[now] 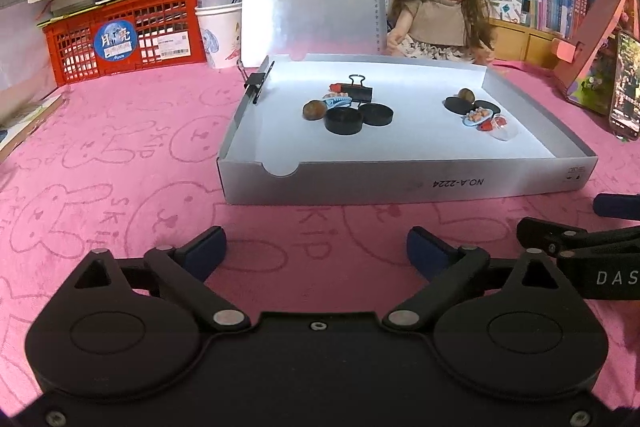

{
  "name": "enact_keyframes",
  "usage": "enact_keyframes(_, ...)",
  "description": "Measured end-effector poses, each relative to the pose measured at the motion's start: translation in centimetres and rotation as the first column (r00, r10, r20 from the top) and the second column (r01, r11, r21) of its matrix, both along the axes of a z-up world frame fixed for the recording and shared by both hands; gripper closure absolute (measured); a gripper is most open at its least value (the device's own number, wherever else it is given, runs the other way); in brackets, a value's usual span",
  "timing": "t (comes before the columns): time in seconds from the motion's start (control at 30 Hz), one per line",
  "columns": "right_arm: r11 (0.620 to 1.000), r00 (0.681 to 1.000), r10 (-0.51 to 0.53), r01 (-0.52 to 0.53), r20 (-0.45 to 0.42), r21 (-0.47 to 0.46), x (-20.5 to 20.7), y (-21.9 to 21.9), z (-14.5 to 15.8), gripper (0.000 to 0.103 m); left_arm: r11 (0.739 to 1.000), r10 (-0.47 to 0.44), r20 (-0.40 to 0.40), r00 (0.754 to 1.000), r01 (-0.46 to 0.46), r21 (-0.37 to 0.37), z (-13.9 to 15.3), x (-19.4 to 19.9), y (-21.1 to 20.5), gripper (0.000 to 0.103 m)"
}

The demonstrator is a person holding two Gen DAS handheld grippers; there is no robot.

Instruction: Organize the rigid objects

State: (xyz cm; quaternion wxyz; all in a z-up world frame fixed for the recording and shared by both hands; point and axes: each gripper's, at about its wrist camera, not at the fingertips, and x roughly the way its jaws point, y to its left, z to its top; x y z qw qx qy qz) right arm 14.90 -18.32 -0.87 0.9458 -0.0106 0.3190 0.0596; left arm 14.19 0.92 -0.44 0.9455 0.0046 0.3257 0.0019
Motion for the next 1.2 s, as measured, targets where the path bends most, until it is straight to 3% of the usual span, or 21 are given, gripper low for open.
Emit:
enact_keyframes(0.13,1.0,1.0,0.0,0.0,0.0,0.001,0.0,-0.01,0.0,0.0,1.0,0.008,-0.007,1.0,-0.008,0.001,-0.08,0.12,0.04,0.0)
enact_keyframes(1.2,1.0,1.0,0.0,0.0,0.0,0.002,-0.03,-0.03,-0.05,0.0,1.0,0.009,-0.009,1.0,-0.009,-0.001,-0.09,0.13,0.1,0.0)
